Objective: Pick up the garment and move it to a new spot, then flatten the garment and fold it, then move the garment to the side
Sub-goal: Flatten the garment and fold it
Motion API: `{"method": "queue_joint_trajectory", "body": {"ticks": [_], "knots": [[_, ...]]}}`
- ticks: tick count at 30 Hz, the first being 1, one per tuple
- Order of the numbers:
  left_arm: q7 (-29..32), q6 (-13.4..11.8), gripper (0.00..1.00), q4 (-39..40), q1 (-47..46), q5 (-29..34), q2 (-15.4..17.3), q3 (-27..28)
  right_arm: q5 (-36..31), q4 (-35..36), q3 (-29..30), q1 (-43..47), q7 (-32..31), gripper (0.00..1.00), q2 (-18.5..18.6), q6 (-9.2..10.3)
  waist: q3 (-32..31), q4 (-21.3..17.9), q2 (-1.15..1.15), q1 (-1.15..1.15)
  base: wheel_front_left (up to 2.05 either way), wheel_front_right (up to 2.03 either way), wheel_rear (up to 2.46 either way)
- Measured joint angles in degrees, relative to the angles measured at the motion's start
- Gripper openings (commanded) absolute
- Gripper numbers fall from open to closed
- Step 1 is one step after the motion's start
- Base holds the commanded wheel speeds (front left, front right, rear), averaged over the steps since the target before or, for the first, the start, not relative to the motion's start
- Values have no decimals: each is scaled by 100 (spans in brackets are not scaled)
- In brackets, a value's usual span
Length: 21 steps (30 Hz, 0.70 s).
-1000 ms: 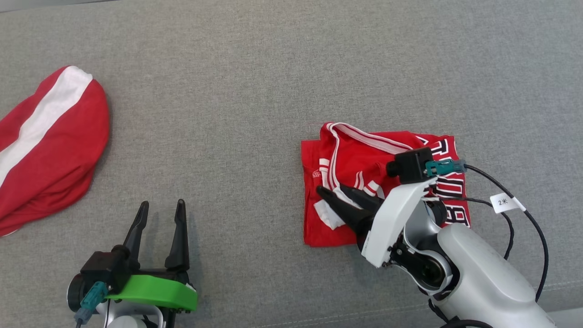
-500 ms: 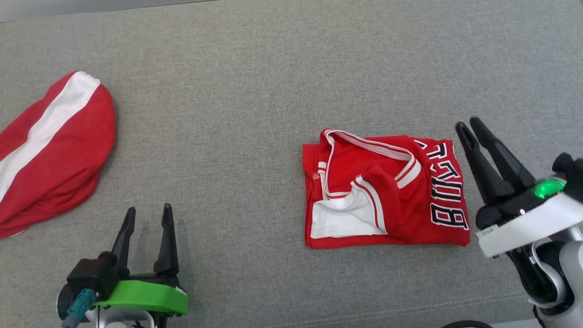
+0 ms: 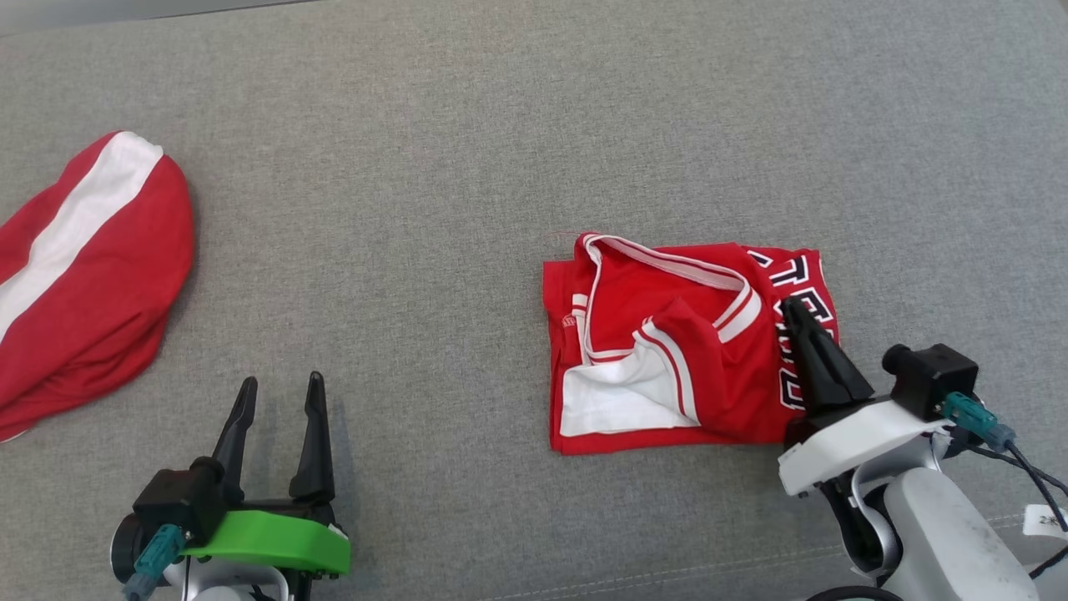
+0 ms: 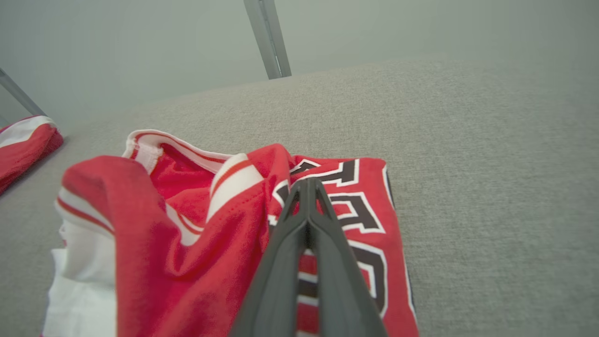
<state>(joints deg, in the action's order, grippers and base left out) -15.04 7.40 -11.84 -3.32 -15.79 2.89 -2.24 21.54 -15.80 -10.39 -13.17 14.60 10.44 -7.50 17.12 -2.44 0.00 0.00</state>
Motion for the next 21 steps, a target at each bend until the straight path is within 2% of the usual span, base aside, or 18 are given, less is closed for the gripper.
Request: {"method": "queue_joint_trajectory", "body": {"ticks": [7,10,15,21], "knots": [[0,0,100,-58,-18,29,12,-13,-112,-913,-543,-491,40,0,-55,0,-25,62,0,0,0,0,0],[0,0,100,-76,-19,29,12,-23,-360,-1171,-823,-663,40,0,-21,0,-44,107,0,0,0,0,0],[0,0,100,-127,-17,25,10,-85,-782,-1347,-1129,-920,40,0,-23,0,-83,204,0,0,0,0,0],[0,0,100,-162,-16,-18,7,-107,-915,-1568,-1544,-1000,41,0,-68,0,-155,363,0,0,0,0,0]]}}
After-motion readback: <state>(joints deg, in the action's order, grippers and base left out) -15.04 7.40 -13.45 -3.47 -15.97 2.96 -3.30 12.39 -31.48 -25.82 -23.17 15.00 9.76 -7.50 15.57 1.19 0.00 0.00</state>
